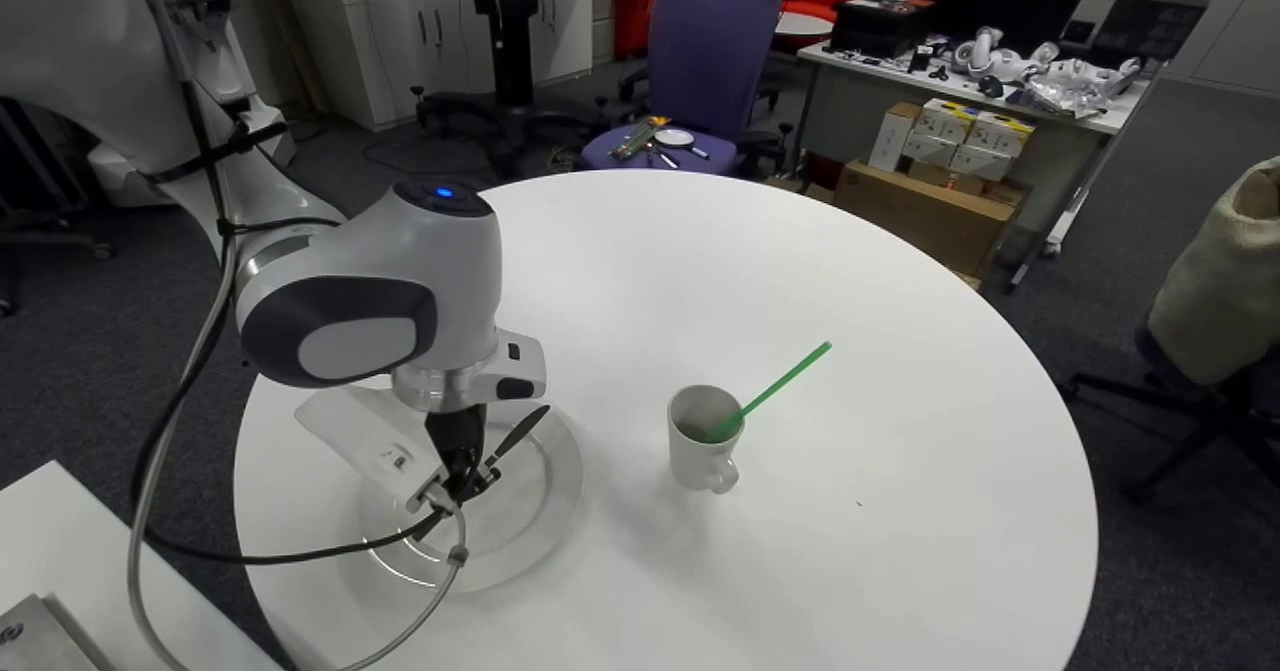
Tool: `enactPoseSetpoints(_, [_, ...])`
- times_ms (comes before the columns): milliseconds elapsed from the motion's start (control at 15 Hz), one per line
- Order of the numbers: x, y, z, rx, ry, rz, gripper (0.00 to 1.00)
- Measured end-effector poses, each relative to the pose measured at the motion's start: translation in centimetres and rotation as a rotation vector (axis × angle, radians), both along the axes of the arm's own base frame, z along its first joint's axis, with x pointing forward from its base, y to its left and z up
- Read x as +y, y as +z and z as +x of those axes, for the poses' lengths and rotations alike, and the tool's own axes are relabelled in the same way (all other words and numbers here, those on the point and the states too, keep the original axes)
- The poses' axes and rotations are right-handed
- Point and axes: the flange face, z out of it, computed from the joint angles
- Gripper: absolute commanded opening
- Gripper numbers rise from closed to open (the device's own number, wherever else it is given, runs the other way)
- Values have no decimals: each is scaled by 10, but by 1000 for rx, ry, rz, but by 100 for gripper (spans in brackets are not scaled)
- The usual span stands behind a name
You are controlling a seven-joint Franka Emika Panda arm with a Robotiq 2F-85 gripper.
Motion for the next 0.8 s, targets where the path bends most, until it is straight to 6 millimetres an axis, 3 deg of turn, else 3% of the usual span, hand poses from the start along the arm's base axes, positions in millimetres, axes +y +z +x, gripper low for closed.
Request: enactPoseSetpoints(800, [3, -20, -6, 58, 11, -13, 3])
